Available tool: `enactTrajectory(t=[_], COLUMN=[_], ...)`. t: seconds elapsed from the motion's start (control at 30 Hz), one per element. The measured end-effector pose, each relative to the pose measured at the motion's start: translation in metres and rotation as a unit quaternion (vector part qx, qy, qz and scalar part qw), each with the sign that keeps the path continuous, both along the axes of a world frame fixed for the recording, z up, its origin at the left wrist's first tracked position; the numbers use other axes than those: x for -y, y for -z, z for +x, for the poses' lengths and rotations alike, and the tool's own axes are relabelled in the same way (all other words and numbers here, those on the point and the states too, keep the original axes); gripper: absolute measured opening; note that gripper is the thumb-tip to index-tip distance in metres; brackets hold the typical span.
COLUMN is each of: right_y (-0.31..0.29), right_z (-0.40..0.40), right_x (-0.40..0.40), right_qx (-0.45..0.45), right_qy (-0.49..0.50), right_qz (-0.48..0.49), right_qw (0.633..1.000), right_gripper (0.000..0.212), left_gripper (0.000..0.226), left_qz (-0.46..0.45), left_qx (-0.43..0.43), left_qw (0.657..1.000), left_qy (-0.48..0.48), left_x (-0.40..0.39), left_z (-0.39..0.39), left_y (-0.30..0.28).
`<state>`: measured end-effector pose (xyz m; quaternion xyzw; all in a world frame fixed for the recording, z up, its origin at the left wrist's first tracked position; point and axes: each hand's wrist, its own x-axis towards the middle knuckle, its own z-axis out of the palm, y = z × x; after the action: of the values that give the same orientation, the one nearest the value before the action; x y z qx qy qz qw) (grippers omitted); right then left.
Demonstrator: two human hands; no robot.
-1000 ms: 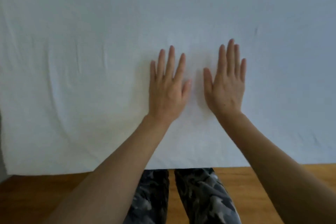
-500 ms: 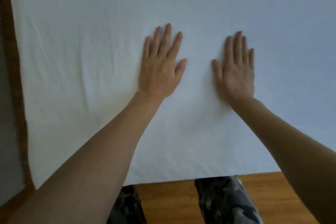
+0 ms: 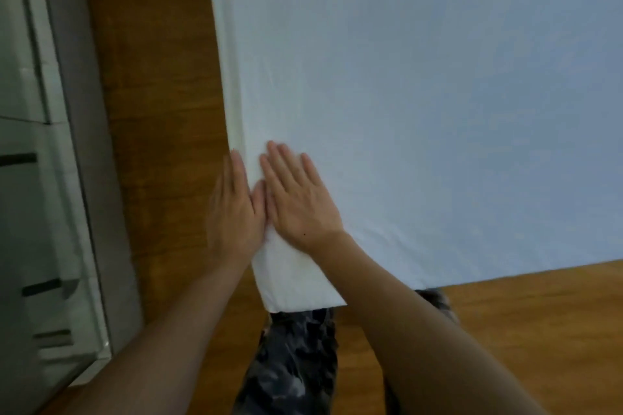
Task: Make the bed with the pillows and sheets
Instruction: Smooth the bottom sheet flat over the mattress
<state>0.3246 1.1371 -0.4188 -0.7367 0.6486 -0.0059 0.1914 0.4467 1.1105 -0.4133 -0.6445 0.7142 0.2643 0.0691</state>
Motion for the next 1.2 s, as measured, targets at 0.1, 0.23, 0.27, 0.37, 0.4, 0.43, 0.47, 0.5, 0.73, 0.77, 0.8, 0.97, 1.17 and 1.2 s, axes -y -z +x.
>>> enactTrajectory(t=[0.1, 0.23, 0.27, 0.37, 0.4, 0.43, 0.47, 0.5, 0.73, 0.77, 0.8, 0.97, 1.17, 1.2], right_y=[-0.008, -0.018, -0.019, -0.018, -0.018, -0.018, -0.019, -0.02, 0.005, 0.007, 0.006, -0.01, -0.075, -0.093], right_z=[0.008, -0.035, -0.056, -0.132, -0.159, -0.185, -0.206, -0.223, -0.163, -0.136, -0.108, -0.014, -0.025, -0.032], right_x=[-0.022, -0.034, -0.038, -0.063, -0.076, -0.09, -0.103, -0.114, -0.144, -0.146, -0.148, -0.162, -0.18, -0.184], right_qx=[0.006, 0.071, 0.069, 0.015, -0.01, -0.031, -0.044, -0.051, -0.01, -0.007, 0.005, 0.076, 0.145, 0.153], right_qy=[-0.06, 0.021, 0.063, 0.173, 0.201, 0.227, 0.256, 0.289, 0.312, 0.301, 0.274, 0.124, -0.009, 0.038], right_qz=[0.004, -0.081, -0.104, -0.13, -0.122, -0.106, -0.086, -0.069, 0.004, 0.015, 0.021, 0.075, 0.199, 0.209], right_qw=[0.998, 0.994, 0.99, 0.976, 0.972, 0.968, 0.962, 0.954, 0.95, 0.953, 0.962, 0.986, 0.969, 0.965], right_gripper=[0.057, 0.052, 0.051, 0.051, 0.052, 0.053, 0.054, 0.054, 0.064, 0.065, 0.063, 0.057, 0.063, 0.064], left_gripper=[0.062, 0.063, 0.063, 0.063, 0.062, 0.061, 0.061, 0.06, 0.062, 0.064, 0.065, 0.069, 0.072, 0.073], left_qz=[-0.051, -0.122, -0.123, -0.122, -0.13, -0.14, -0.146, -0.146, -0.13, -0.132, -0.13, -0.075, 0.125, 0.142], left_qx=[0.009, -0.03, -0.041, -0.078, -0.092, -0.108, -0.124, -0.133, -0.048, -0.028, -0.01, 0.088, 0.126, 0.121], left_qw=[0.998, 0.992, 0.991, 0.976, 0.966, 0.955, 0.944, 0.935, 0.933, 0.928, 0.927, 0.959, 0.975, 0.976], left_qy=[-0.036, -0.006, 0.033, 0.163, 0.203, 0.239, 0.27, 0.295, 0.333, 0.347, 0.352, 0.259, 0.13, 0.108], left_x=[-0.012, -0.017, -0.021, -0.04, -0.049, -0.059, -0.07, -0.08, -0.101, -0.101, -0.102, -0.128, -0.145, -0.143], left_z=[0.003, -0.024, -0.039, -0.094, -0.115, -0.135, -0.154, -0.17, -0.123, -0.102, -0.082, -0.021, 0.001, -0.005], left_y=[-0.004, -0.018, -0.02, -0.019, -0.018, -0.018, -0.019, -0.02, 0.007, 0.01, 0.011, -0.003, -0.065, -0.083])
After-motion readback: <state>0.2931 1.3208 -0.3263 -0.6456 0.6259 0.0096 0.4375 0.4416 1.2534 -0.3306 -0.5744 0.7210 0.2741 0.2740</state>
